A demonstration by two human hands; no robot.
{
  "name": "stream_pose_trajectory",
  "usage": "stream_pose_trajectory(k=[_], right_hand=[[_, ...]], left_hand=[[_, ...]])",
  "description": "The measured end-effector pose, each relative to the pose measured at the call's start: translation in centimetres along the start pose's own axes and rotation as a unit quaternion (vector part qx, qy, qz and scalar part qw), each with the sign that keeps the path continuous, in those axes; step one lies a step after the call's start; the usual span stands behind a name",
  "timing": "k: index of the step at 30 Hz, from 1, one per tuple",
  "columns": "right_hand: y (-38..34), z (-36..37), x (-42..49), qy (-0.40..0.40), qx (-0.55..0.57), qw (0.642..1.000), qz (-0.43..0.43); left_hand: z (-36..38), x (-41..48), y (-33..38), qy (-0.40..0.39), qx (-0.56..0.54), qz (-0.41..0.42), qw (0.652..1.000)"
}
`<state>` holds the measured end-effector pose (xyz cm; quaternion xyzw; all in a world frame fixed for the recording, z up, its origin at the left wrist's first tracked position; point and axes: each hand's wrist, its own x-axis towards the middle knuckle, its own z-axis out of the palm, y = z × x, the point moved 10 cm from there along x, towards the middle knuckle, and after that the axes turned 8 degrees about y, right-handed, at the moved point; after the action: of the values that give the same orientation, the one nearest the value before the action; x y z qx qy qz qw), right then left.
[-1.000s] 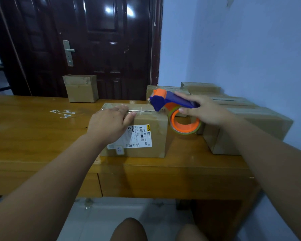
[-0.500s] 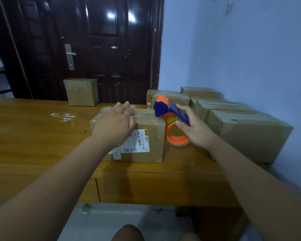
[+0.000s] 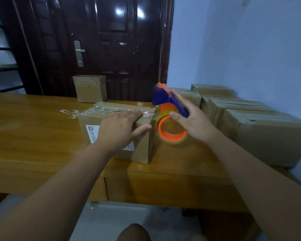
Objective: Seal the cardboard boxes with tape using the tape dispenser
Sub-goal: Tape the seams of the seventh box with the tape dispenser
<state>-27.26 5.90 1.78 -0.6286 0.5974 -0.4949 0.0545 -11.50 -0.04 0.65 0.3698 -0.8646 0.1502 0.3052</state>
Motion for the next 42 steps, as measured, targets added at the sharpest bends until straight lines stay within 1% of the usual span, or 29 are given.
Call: stream_pose_trajectory(k=[3,5,7,9,11,14,15,16,18,20,21,23,26,28,32,38,42], right_hand=[[0.3,-0.7,-0.5,0.004,0.004,1.0,0.002],[0.4,-0.7,-0.9,0.008,-0.048,0.999,-0.011],[0.9,-0.2,-1.4,-0.012,-0.129,0.991,-0.034],[1.6,0.3,-1.9,-0.034,-0.154,0.987,-0.037],[1.9,-0.4,-2.0,-0.024,-0.132,0.99,-0.029],[1.9,-3.1,-1.9,0.039,-0.018,0.999,0.002],[1.9,-3.7,-1.9,0.049,-0.012,0.999,0.004],[1.8,-3.9,-1.9,0.045,-0.034,0.998,0.0],[1.7,-3.1,-2.3,0.004,-0.118,0.993,-0.009],[2.4,-1.4,-3.1,-0.071,-0.22,0.973,-0.019],[2.9,-1.1,-3.5,-0.093,-0.24,0.966,-0.015],[3.0,-1.6,-3.6,-0.091,-0.233,0.968,-0.007],[2.6,-3.8,-3.4,-0.039,-0.155,0.987,0.018],[2.7,-4.4,-3.4,-0.026,-0.143,0.989,0.029],[2.9,-1.8,-3.5,-0.099,-0.247,0.964,0.011],[1.7,-0.4,-1.5,-0.194,-0.335,0.922,0.016],[0.1,-0.4,-0.2,-0.23,-0.369,0.901,-0.005]], left_hand=[[0.2,0.0,-0.1,-0.014,-0.009,-0.007,1.0],[0.2,0.1,-0.1,-0.012,-0.005,-0.002,1.0],[0.2,0.1,0.0,-0.011,-0.002,0.001,1.0],[0.2,0.1,-0.1,-0.017,0.002,-0.004,1.0],[0.1,0.2,0.0,-0.017,0.0,-0.005,1.0],[-0.1,0.1,0.1,-0.017,-0.001,-0.002,1.0],[-0.1,0.1,0.1,-0.017,-0.002,-0.003,1.0],[-0.1,0.1,0.1,-0.017,-0.004,-0.003,1.0],[0.1,0.2,0.0,-0.015,-0.005,-0.001,1.0],[0.1,0.2,-0.1,-0.007,-0.003,0.002,1.0],[0.1,0.2,-0.1,-0.002,-0.002,0.003,1.0],[0.0,0.2,-0.1,0.007,-0.009,0.003,1.0],[-0.3,0.3,-0.1,0.022,-0.026,0.003,0.999],[-0.3,0.3,-0.1,0.025,-0.034,0.002,0.999],[-0.3,0.2,-0.1,0.038,-0.05,-0.002,0.998],[-0.1,0.2,-0.2,0.042,-0.065,-0.03,0.997],[0.0,0.6,0.1,0.029,-0.065,-0.042,0.997]])
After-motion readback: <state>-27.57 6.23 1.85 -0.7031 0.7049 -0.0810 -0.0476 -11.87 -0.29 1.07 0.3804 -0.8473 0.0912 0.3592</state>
